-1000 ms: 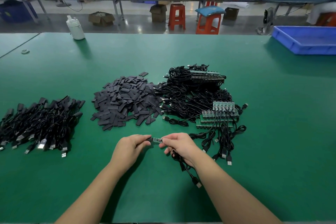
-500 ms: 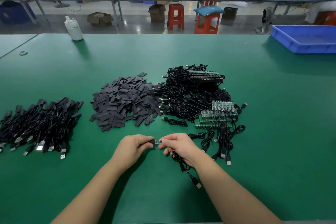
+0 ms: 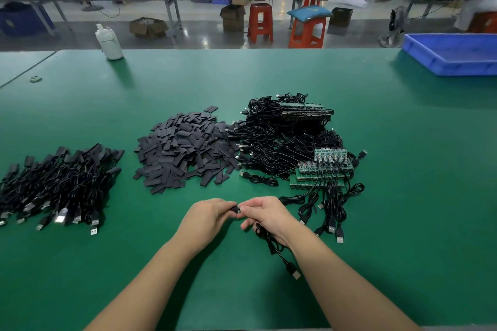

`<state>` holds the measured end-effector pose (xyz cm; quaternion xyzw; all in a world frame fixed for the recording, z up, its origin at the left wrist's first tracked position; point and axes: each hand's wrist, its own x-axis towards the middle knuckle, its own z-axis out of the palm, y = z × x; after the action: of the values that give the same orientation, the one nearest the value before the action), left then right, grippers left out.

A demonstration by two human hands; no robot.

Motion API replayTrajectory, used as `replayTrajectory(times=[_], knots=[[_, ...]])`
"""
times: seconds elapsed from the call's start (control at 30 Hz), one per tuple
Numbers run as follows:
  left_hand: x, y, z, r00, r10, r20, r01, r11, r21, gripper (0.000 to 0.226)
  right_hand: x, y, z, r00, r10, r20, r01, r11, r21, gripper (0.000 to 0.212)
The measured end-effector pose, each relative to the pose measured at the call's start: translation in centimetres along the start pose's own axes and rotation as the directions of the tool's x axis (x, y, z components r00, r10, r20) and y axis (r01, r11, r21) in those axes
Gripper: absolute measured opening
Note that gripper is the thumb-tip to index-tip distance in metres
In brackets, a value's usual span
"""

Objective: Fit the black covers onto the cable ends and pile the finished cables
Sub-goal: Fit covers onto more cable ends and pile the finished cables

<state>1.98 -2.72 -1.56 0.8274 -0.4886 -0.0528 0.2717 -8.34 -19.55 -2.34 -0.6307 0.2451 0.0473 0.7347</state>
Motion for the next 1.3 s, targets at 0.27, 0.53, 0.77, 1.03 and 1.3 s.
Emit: replayTrajectory(times=[0.27,0.53,0.77,1.03,1.3], knots=[[-0.5,0.5,0.4,0.996,0.011,-0.089,-0.015,0.999,-0.049,0.021,0.0,0.0,0.0,1.000,-0.007,0.012,0.006,1.000,0.027,0.011],[-0.7,0.5,1.0,0.991,0.032,-0.129,-0.037,0.999,-0.035,0.024,-0.2,0.0,0.2,1.000,-0.018,0.026,0.017,0.999,0.030,0.006],[-0.6,0.3,1.2,0.993,0.002,-0.122,-0.003,1.000,-0.006,0.024,0.0,0.1,0.3,1.000,-0.014,0.025,0.011,0.996,0.089,0.008],[-0.2,1.0,0.0,0.991,0.101,-0.082,-0.067,0.938,0.339,0.012,0.3,0.5,0.8,0.999,-0.037,-0.007,0.037,0.998,0.054,0.008],[-0.9,1.0,0.5,0.980,0.084,-0.179,-0.051,0.982,0.181,0.014,0.2,0.6,0.9,0.999,-0.048,-0.015,0.049,0.997,0.063,0.009]])
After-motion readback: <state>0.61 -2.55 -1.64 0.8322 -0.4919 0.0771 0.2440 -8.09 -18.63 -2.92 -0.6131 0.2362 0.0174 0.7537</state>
